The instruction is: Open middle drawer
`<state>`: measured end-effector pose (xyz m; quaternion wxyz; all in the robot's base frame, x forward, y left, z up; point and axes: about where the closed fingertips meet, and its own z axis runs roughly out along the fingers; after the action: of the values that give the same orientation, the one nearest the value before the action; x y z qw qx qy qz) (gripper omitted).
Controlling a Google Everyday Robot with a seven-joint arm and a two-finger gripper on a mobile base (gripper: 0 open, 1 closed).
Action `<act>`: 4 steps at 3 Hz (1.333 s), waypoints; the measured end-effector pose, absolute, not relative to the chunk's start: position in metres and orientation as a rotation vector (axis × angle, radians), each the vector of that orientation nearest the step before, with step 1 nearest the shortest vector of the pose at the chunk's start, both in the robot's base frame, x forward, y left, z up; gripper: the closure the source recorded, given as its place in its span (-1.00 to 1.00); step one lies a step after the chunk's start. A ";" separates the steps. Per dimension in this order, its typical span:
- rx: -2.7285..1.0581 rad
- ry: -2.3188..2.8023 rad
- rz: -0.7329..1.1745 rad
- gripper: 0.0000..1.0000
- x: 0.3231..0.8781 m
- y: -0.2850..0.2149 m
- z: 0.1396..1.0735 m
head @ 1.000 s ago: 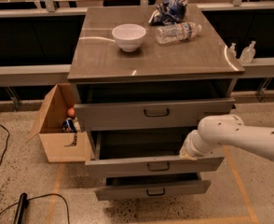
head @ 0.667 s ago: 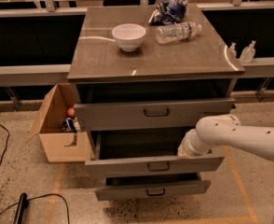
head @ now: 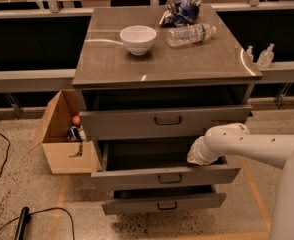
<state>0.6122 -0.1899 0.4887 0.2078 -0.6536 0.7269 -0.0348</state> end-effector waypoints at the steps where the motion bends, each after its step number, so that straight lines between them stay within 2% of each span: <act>1: -1.846 1.959 -0.098 1.00 0.622 -0.183 0.470; 4: -1.894 1.866 -0.115 1.00 0.645 -0.167 0.430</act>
Offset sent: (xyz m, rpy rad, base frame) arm 0.0232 0.0198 -0.0540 0.0222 -0.0678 0.1148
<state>0.6454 -0.1672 0.4298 0.2382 -0.6912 0.6810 -0.0421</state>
